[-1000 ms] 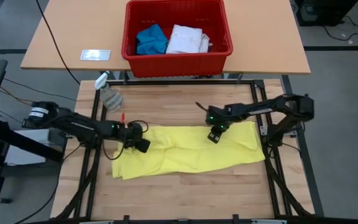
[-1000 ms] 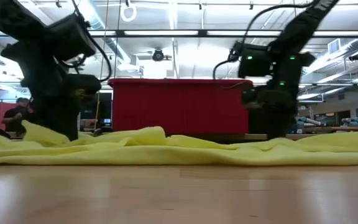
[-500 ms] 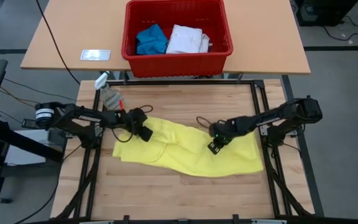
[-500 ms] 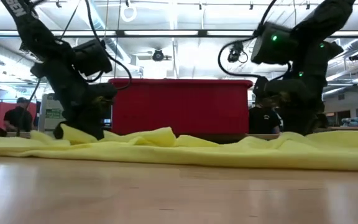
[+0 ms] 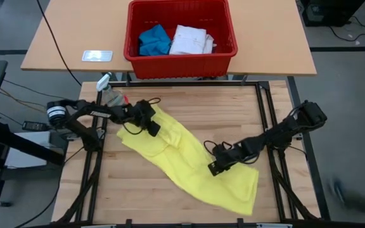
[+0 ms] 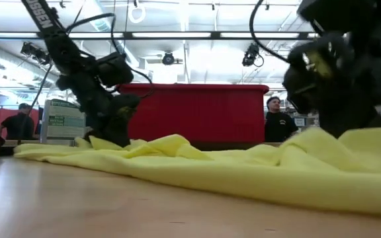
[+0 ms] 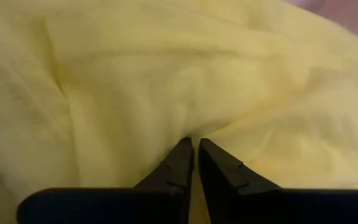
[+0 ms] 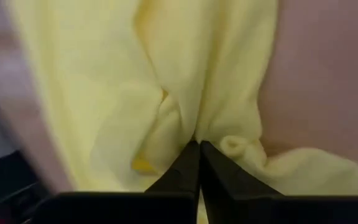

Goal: Fold Laundry from Bin

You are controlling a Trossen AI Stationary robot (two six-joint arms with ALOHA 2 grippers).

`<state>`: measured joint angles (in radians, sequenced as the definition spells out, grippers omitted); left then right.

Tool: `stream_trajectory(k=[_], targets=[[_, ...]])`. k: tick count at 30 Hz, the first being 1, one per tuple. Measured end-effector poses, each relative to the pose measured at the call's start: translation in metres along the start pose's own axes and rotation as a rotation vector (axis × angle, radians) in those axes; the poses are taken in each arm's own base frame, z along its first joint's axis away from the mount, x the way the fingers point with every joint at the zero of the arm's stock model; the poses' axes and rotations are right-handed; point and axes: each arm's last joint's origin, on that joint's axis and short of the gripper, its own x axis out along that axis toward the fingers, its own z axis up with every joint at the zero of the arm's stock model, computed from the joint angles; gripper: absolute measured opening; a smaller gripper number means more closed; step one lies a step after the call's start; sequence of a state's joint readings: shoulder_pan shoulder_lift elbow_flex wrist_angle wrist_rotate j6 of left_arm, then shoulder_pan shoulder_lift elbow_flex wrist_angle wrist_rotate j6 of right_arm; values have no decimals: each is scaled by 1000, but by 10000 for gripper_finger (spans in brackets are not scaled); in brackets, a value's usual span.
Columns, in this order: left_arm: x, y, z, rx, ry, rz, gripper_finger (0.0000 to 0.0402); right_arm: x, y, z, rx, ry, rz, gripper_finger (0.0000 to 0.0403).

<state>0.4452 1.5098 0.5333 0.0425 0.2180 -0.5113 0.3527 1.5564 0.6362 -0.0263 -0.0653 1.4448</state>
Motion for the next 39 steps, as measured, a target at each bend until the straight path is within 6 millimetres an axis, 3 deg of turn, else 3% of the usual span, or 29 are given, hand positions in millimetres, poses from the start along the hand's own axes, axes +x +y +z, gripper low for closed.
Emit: stream_trajectory(k=[9, 18, 25, 31, 35, 39], targets=[[-4, -1, 32, 55, 27, -13, 46, -4, 6, 13, -3, -23, -13, 18], [-29, 12, 19, 22, 226, 44, 64, -8, -3, 34, -95, -38, -92, 18], [-41, -1, 7, -29, 291, 56, 59, -14, -1, 66, -286, -27, 45, 18], [-41, -10, 4, -76, 275, 71, 57, -23, -10, 100, -330, -82, 87, 18], [-41, -5, 9, -71, 193, 185, 57, -25, -23, 101, -312, 21, 27, 18], [-43, 5, 15, -105, 157, 220, 56, -22, -29, 82, -331, 181, -35, 18]])
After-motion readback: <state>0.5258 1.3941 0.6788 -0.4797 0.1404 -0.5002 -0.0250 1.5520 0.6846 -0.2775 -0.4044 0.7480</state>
